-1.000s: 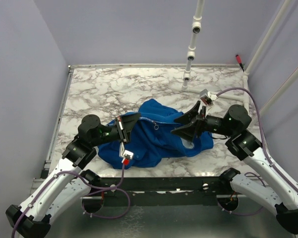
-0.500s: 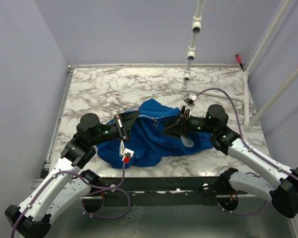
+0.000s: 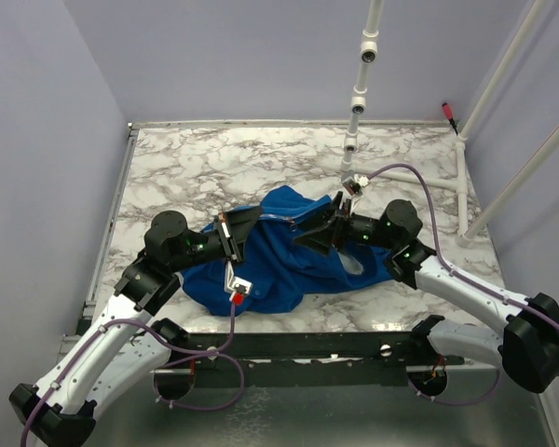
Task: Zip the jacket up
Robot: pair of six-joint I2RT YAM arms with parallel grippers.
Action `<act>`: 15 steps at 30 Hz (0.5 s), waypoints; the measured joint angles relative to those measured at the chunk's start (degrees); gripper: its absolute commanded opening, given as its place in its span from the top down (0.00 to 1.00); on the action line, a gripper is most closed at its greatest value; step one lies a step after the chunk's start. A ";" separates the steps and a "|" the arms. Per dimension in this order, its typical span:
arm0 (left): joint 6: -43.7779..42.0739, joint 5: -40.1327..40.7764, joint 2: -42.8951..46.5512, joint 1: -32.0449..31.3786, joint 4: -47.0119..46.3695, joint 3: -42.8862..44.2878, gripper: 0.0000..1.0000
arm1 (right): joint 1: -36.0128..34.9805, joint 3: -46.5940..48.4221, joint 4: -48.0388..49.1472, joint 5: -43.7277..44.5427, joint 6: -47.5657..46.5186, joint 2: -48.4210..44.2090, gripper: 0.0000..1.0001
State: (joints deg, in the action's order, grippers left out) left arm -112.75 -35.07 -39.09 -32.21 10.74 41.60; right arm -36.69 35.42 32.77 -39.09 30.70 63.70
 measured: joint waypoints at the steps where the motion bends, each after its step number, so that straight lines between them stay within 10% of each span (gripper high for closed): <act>1: 0.00 0.00 -0.02 0.00 0.07 0.02 1.00 | -0.02 -0.44 1.57 0.37 0.37 0.48 0.41; 15: -0.46 -0.02 -0.68 0.00 0.44 0.31 1.00 | -0.83 -5.40 20.09 5.16 4.72 4.20 0.50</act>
State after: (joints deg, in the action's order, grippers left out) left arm -113.21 -35.09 -39.77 -32.21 11.18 41.91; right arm -37.52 30.02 52.86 -33.93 35.42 67.90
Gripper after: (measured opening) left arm 0.020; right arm 0.509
